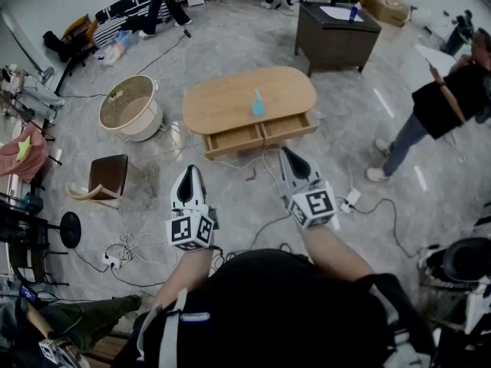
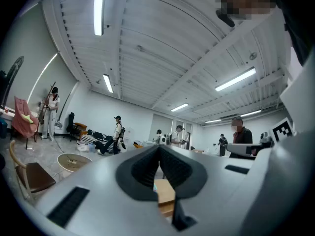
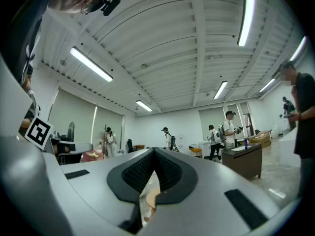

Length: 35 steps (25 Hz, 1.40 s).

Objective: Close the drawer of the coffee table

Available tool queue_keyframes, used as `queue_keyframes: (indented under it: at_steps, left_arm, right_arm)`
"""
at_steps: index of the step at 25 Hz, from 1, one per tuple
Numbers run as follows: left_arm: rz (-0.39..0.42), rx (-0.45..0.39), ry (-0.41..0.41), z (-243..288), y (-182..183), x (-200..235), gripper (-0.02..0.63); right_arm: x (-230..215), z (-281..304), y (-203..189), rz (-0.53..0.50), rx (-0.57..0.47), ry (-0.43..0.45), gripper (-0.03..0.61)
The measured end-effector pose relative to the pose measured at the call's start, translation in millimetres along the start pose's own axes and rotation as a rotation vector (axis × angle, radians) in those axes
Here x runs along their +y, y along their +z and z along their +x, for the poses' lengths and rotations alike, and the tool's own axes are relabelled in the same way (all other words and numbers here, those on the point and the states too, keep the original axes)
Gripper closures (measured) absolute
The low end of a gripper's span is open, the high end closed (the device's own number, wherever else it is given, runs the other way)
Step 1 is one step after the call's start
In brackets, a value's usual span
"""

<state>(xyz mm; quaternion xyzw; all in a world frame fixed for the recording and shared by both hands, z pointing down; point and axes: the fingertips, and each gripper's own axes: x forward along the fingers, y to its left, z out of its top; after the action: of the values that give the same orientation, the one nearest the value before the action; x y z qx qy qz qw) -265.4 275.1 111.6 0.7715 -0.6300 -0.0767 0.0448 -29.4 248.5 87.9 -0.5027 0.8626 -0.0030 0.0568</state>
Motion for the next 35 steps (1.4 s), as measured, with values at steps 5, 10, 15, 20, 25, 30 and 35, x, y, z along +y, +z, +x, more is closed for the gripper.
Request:
queue_keyframes:
  at_steps: [5, 10, 15, 20, 25, 30, 35]
  left_arm:
    - [0.002, -0.001, 0.001, 2.7, -2.7, -2.1, 0.604]
    - [0.005, -0.004, -0.002, 2.2, -4.1, -2.9, 0.604]
    - [0.003, -0.018, -0.003, 0.8, -6.4, -4.1, 0.603]
    - [-0.007, -0.035, -0.021, -2.9, -3.7, -7.1, 0.597]
    - [-0.008, -0.032, -0.025, -5.7, -6.9, -3.8, 0.451]
    - [-0.010, -0.042, 0.002, -7.7, -3.2, 6.7, 0.385]
    - [-0.017, -0.056, 0.035, -10.5, -3.5, 14.2, 0.381]
  right_arm:
    - [-7.2, -1.9, -7.2, 0.001, -0.023, 0.010, 0.569]
    - [-9.7, -4.1, -8.8, 0.009, -0.011, -0.015, 0.569]
    - [-8.7, -5.5, -16.9, -0.002, 0.000, -0.012, 0.569]
    - [-3.7, -6.7, -24.4, 0.024, -0.005, 0.030, 0.568]
    - [7.4, -7.4, -16.1, 0.031, -0.055, 0.100, 0.493]
    - [0.4, -4.5, -9.3, -0.008, -0.056, 0.093, 0.397]
    - [-7.9, -6.0, -13.5, 0.001, -0.054, 0.076, 0.394]
